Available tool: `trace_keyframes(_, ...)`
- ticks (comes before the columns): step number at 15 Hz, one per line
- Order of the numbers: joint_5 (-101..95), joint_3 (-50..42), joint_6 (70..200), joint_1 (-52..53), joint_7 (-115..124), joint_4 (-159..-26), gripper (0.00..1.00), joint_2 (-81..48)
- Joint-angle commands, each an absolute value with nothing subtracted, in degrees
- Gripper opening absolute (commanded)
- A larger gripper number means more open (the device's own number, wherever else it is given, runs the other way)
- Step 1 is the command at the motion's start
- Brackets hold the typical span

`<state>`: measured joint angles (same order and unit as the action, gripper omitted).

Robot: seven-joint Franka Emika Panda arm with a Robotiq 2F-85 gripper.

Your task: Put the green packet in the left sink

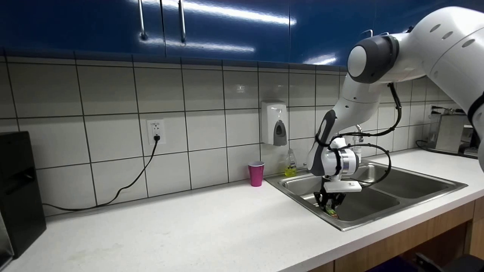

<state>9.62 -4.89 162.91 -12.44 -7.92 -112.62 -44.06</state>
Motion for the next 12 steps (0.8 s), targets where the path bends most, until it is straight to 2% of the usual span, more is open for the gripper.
trace_keyframes(1,7.16,-4.53,162.88,-12.98,-6.71,-109.48,0.15,-46.83)
trace_keyframes(12,5.70,-4.82,162.35,-12.67,-6.32,-106.11,0.15,-51.00)
